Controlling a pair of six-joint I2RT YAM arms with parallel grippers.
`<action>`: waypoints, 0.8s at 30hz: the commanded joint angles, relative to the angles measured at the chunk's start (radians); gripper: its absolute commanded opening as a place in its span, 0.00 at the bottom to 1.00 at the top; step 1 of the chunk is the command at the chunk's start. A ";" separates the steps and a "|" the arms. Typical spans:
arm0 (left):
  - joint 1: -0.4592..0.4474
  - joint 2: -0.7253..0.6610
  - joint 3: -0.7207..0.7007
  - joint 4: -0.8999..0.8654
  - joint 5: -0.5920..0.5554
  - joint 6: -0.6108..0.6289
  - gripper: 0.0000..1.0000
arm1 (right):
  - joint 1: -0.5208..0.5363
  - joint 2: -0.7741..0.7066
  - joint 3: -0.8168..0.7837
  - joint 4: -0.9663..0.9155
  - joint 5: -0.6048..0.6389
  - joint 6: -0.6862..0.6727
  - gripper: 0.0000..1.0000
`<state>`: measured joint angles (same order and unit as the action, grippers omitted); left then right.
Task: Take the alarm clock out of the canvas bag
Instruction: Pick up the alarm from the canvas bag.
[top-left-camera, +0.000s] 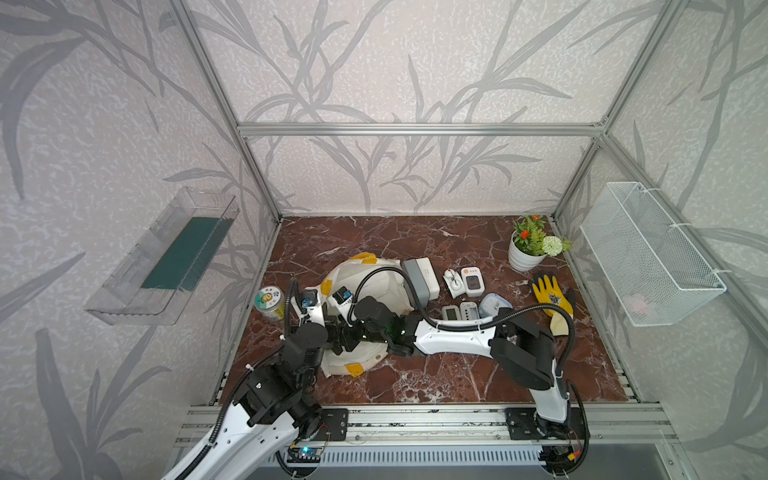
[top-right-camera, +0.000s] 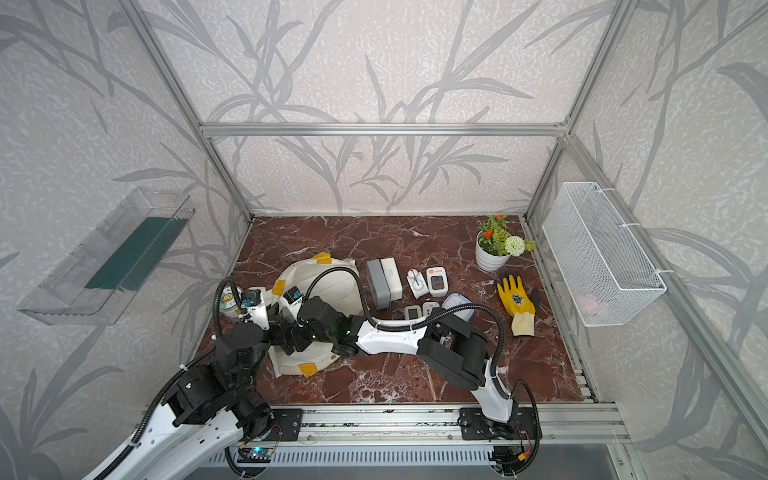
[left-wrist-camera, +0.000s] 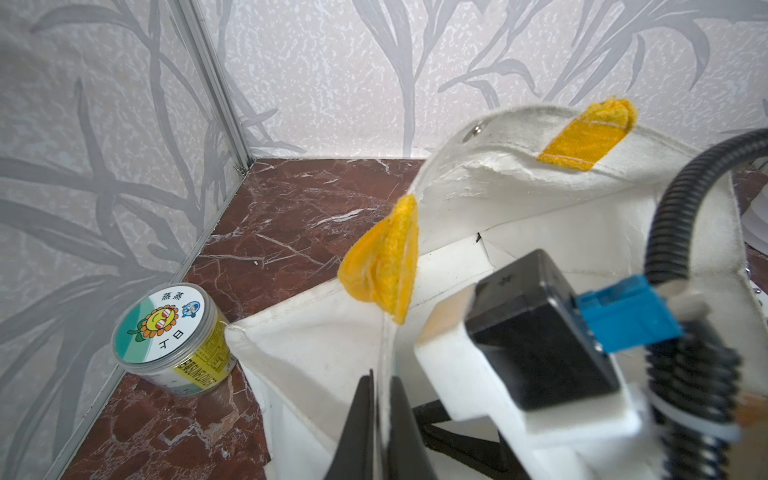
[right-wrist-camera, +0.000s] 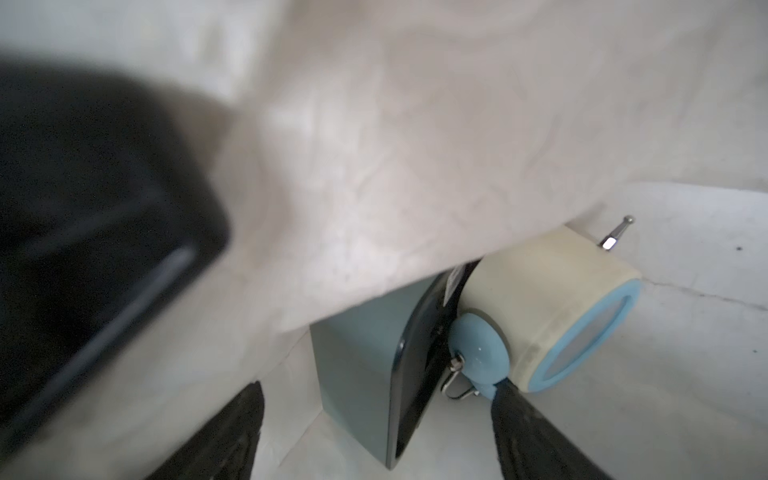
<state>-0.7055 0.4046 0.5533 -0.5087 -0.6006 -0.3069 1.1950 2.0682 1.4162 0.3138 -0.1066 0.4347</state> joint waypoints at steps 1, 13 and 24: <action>0.001 -0.010 -0.009 0.021 0.017 -0.024 0.00 | 0.007 0.048 0.059 -0.036 -0.009 0.015 0.87; 0.001 -0.038 -0.011 -0.005 0.012 -0.042 0.00 | 0.009 0.144 0.190 -0.134 0.022 0.033 0.87; 0.001 -0.058 -0.015 -0.012 -0.004 -0.035 0.00 | 0.007 0.172 0.253 -0.216 0.049 0.020 0.81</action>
<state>-0.6998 0.3592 0.5465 -0.5308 -0.6266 -0.3180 1.1980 2.2139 1.6409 0.1192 -0.0669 0.4633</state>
